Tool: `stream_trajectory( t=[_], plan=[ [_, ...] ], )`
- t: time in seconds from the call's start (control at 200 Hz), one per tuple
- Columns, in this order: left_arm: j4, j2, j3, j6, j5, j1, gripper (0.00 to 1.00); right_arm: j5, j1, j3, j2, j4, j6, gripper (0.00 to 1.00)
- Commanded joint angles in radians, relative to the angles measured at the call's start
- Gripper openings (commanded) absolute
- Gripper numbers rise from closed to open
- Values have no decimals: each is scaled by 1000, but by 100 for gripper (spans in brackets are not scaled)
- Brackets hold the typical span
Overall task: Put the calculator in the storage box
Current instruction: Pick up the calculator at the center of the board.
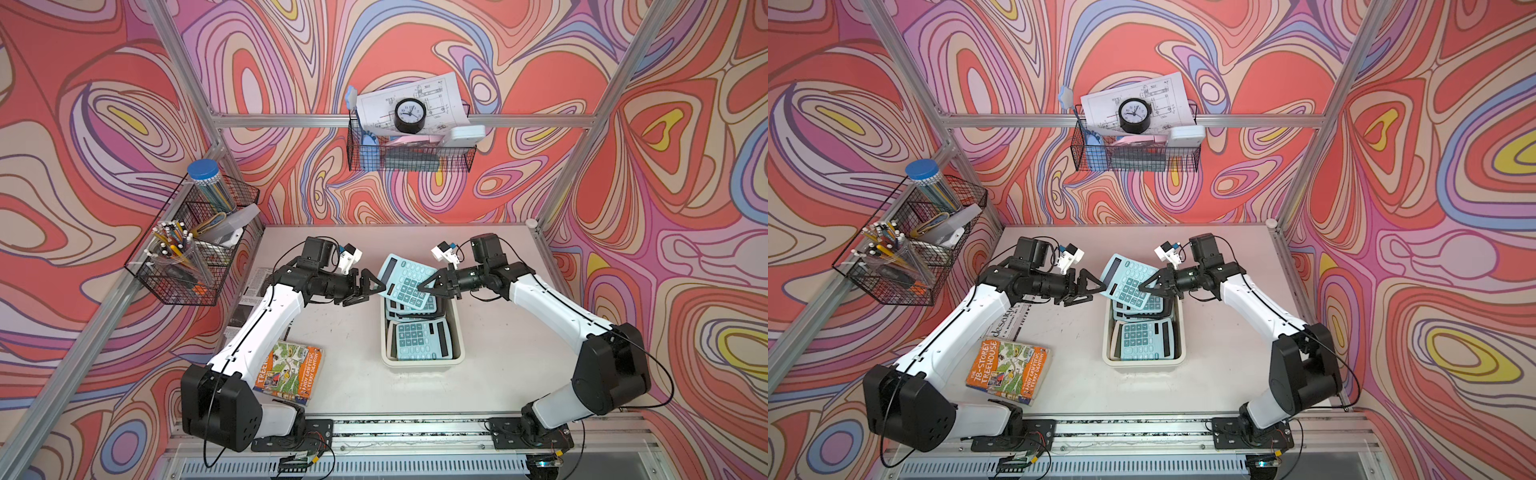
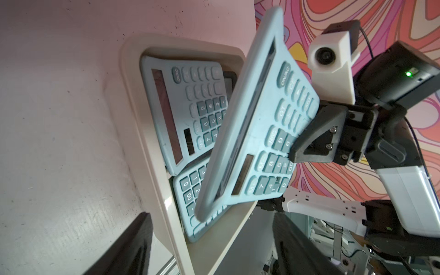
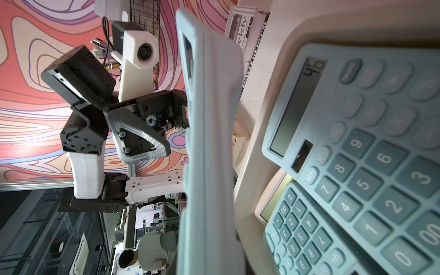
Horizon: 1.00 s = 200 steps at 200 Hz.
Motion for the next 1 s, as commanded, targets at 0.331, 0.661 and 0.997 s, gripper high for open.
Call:
stream_trajectory(
  t=[0.331, 0.661, 0.997],
  plan=[
    [-15, 35, 45, 26, 167, 10, 30, -92, 37, -15, 7, -84, -106, 0],
    [52, 52, 49, -18, 211, 40, 17, -91, 68, -20, 2, -98, -129, 0],
    [143, 12, 8, -99, 212, 43, 0, -38, 67, -1, -3, -115, -141, 31]
  ],
)
